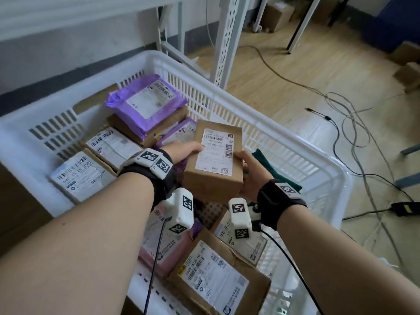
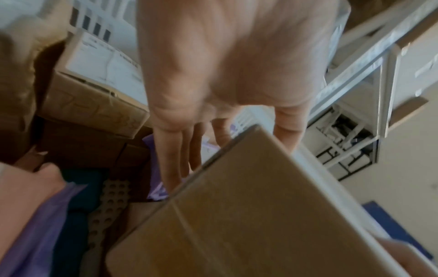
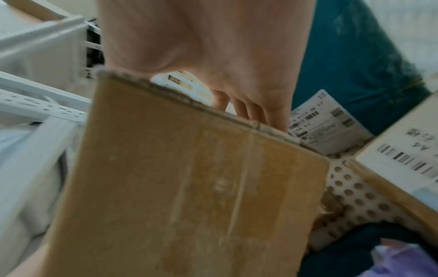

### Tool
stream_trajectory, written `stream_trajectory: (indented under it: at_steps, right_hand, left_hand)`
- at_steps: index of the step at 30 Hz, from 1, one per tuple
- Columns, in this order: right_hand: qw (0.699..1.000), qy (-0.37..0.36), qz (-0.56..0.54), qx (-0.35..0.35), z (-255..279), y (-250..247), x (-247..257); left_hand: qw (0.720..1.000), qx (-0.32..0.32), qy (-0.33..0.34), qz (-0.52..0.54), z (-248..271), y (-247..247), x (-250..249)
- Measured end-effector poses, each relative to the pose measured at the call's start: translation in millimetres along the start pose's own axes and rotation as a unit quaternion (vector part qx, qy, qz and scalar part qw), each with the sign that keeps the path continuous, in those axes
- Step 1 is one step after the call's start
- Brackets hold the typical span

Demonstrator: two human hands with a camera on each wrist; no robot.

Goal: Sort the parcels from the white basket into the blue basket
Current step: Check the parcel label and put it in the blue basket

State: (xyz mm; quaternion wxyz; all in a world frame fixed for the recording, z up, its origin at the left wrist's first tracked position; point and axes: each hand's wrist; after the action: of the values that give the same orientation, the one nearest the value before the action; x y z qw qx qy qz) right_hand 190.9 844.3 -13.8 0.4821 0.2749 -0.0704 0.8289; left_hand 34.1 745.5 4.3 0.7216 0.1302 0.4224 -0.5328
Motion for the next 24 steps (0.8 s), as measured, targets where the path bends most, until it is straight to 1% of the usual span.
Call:
stream_trajectory:
  at_steps: [3,6,7,9,11,15,20,24]
  right_hand:
    - [0.998,-0.055,0.008,0.000,31,9,11]
    - [0.993,-0.120,0.007,0.009,66,10,24]
    - [0.990,-0.141,0.000,0.016,79,8,27]
    - [0.983,-0.181,-0.012,0.034,100,2,30]
    - [0.980,-0.191,-0.008,0.060,118,-4,29]
    - [0.976,-0.192,-0.004,0.106,140,-4,17]
    - [0.956,-0.250,0.054,0.142,155,5,7]
    - [0.947,-0.273,0.083,0.144,160,5,4]
  left_hand:
    - [0.993,-0.030,0.036,0.107,34,-3,-16]
    - [0.980,-0.045,0.116,0.158,62,-3,-31]
    - [0.976,-0.040,0.136,0.166,74,-4,-38]
    - [0.968,-0.019,0.156,0.194,97,-7,-49]
    - [0.963,-0.008,0.174,0.206,116,-12,-53]
    - [0.956,0.004,0.184,0.229,146,-16,-45]
    - [0.950,0.016,0.191,0.247,170,-21,-33]
    - [0.952,0.014,0.192,0.237,177,-21,-30]
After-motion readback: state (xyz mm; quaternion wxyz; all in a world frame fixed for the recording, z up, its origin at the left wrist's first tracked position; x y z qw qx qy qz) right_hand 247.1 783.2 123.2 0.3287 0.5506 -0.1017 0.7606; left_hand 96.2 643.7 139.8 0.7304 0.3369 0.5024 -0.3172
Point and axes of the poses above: each hand's wrist, its own z-axis away from the middle knuckle, its own y-axis out of the palm, x = y × z, and after that the axes turned 6 degrees about y, right-handed
